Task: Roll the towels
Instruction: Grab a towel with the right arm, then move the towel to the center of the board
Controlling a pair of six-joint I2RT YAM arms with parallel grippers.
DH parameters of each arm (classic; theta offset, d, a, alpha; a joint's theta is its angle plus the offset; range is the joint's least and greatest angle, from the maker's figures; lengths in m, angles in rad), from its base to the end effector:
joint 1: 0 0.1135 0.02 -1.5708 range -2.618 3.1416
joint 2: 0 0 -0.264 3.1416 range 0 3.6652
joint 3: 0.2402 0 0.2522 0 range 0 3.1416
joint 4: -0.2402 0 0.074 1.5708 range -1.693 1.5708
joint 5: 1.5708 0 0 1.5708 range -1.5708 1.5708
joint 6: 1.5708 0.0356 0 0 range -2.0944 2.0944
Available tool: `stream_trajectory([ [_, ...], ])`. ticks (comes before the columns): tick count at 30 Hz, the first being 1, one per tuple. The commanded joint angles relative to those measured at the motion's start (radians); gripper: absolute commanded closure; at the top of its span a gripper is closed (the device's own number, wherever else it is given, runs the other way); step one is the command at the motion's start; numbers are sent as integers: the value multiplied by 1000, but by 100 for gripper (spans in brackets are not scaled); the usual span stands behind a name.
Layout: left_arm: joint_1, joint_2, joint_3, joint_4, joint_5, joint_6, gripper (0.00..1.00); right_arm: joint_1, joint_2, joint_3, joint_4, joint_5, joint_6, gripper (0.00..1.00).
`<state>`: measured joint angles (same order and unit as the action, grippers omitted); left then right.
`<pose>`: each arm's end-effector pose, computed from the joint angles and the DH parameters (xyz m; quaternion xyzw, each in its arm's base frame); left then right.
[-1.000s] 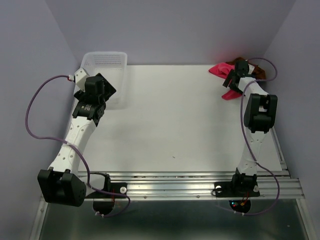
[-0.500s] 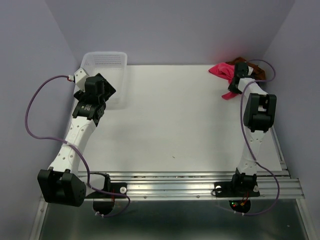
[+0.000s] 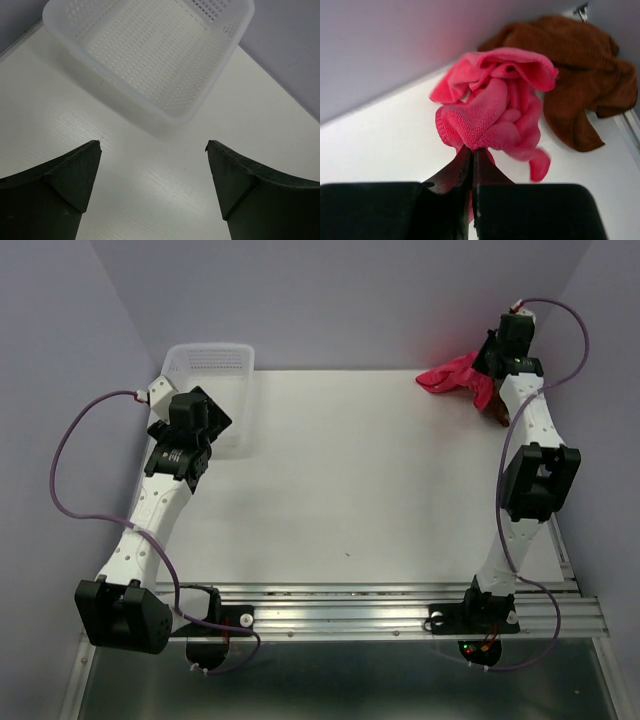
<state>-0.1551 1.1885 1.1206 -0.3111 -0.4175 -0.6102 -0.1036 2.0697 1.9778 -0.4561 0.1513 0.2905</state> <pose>0.2680 -0.0273 0.3623 -0.2960 0.7626 -0.0459 0.5734 0.4858 -0.0559 0.3257 0.2065 0.8455 -0.0201 0.4920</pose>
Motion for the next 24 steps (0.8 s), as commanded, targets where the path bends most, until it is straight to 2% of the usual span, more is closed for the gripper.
stream_trajectory([
  [1,6,-40,-2,23,3,17,1,-4,-94,110,37,-87,-30,99],
  [11,6,-46,19,40,40,24,1,-4,-137,300,39,-370,-66,99],
  [16,6,-49,36,53,72,30,1,-4,-152,392,42,-577,-38,99],
  [20,6,-55,38,63,103,29,1,59,-197,414,54,-667,-57,99],
  [24,6,-67,36,69,126,29,1,192,-243,421,36,-622,-145,99],
])
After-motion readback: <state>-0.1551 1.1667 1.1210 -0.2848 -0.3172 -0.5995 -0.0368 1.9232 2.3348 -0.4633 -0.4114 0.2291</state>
